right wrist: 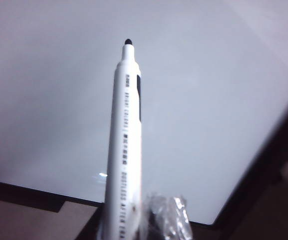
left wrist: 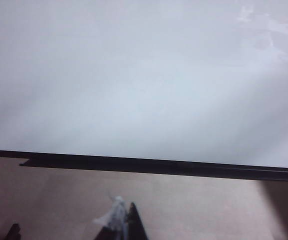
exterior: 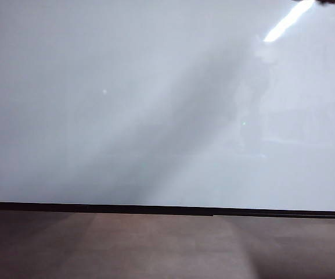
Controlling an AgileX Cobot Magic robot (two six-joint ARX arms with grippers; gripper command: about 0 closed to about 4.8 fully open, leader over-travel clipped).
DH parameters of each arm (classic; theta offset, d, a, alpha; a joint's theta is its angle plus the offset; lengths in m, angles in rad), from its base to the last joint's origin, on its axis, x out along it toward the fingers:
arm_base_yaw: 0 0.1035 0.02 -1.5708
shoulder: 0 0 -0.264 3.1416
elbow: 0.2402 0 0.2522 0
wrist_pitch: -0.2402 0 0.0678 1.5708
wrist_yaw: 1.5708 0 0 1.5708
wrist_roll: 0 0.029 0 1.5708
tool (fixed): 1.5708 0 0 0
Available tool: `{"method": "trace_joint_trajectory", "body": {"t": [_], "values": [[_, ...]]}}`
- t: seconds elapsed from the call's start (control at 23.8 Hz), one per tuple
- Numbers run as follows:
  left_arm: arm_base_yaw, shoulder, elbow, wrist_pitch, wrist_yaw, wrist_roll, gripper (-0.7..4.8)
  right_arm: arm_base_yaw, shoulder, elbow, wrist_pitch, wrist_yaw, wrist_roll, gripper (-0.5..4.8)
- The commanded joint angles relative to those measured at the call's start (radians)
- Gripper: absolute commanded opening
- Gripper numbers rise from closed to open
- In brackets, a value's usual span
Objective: Reach to the right to find the marker pen, pick it up, and write the number 17 on the whiteboard.
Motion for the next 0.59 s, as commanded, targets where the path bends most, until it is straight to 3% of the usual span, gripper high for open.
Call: {"method": "trace_joint_trajectory", "body": {"t": [0.04, 0.29, 0.42, 0.59], "values": [[0.002, 0.001, 0.001, 0.011, 0.0, 0.004, -0.05, -0.14, -0.167, -0.181, 0.116, -0.193, 0.04, -0.07], [0.003, 0.001, 0.001, 0.011, 0.0, 0.004, -0.05, -0.328, -0.602, -0.549, 0.164, -0.243, 0.084, -0.07], [0.003, 0.001, 0.001, 0.011, 0.0, 0.004, -0.05, -0.398, -0.709, -0.641, 0.164, -0.341, 0.11, -0.07], [0.003, 0.001, 0.001, 0.011, 0.0, 0.004, -0.05, -0.416, -0.767, -0.702, 0.164, -0.356, 0.125, -0.07]]}}
